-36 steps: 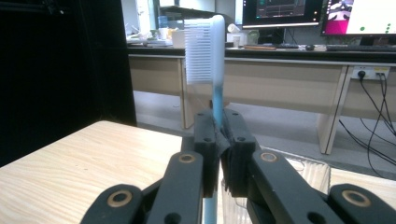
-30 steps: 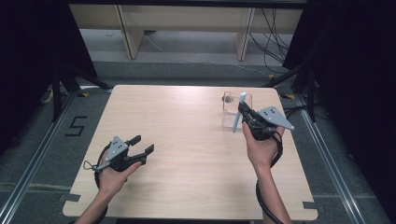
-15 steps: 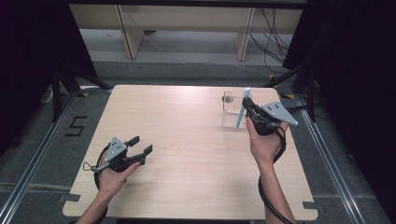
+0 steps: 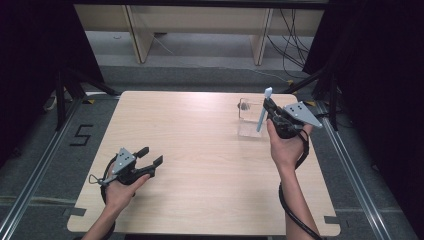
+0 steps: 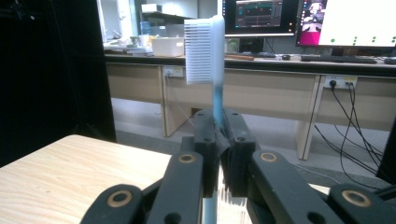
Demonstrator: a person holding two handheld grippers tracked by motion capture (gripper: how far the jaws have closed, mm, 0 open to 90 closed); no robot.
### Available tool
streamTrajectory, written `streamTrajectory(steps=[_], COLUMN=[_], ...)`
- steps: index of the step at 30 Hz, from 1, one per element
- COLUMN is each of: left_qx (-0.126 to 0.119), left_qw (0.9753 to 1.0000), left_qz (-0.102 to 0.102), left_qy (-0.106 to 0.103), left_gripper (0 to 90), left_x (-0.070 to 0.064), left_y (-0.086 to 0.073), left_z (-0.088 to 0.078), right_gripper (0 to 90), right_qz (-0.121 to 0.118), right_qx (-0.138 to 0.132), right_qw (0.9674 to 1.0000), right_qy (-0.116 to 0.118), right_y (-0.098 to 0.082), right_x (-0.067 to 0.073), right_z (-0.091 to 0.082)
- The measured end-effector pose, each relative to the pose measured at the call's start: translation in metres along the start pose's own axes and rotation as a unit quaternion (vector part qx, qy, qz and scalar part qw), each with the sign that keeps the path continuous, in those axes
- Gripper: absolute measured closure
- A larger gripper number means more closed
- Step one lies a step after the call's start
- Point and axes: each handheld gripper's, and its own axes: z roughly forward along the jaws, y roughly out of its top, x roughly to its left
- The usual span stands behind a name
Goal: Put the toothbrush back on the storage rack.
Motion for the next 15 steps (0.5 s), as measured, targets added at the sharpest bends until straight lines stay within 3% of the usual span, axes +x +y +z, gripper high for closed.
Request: streamTrajectory(steps=[15], left_qx=[0.008], left_qw=[1.0], left_qz=[-0.003], left_qy=[0.003], left_gripper=[32.2], left_x=[-0.001], left_y=[-0.002], left_z=[-0.001], right_gripper=[86.1], right_qz=[-0.003], right_qx=[0.003], right_qw=[0.9998], right_qy=[-0.018], right_y=[0.004], right_x=[-0.011], right_z=[0.008])
